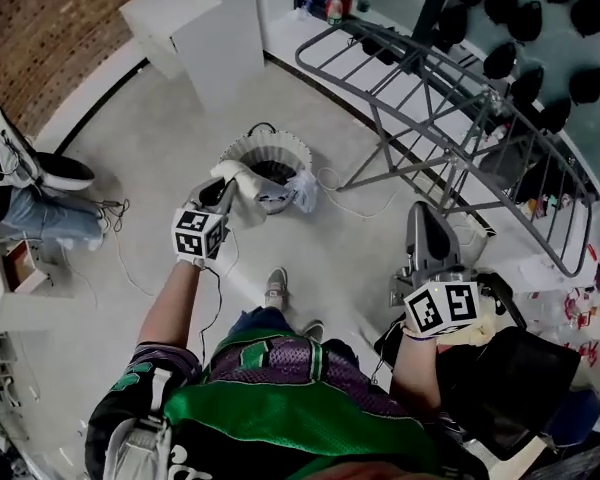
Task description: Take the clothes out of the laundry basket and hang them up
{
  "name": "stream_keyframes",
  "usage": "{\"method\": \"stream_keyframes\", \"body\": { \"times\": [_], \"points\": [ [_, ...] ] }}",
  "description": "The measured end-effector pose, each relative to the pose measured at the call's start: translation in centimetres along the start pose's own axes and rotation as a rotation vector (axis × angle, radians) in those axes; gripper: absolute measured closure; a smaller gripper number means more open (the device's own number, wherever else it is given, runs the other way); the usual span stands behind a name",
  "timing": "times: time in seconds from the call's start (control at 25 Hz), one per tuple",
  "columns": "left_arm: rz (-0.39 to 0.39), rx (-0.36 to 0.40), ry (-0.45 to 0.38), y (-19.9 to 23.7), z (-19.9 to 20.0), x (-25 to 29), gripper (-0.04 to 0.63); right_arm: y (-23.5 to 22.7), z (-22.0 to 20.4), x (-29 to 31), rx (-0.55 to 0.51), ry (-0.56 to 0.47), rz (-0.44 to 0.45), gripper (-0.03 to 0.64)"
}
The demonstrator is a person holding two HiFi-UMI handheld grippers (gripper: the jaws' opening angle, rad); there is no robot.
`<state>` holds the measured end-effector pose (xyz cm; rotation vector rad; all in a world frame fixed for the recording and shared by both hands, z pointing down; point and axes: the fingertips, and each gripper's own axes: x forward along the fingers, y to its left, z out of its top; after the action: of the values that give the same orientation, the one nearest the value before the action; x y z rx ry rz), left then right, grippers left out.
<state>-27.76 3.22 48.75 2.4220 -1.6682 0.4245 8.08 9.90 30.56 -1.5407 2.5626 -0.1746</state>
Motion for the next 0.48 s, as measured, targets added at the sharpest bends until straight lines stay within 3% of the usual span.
{"method": "stream_keyframes", "body": {
  "times": [0.16,0.48],
  "points": [
    [-0.037,0.023,-0.06,-5.1,3.9,-1.2,0.538,-1.4,1.9,-4.3,0.012,-0.047,-0.045,0.615],
    [-0.132,-0.011,-0.128,-14.1,8.4,-2.3,0.538,-4.7,5.3,-12.6,0.003,-0.128,-0.129,0.616]
  ]
}}
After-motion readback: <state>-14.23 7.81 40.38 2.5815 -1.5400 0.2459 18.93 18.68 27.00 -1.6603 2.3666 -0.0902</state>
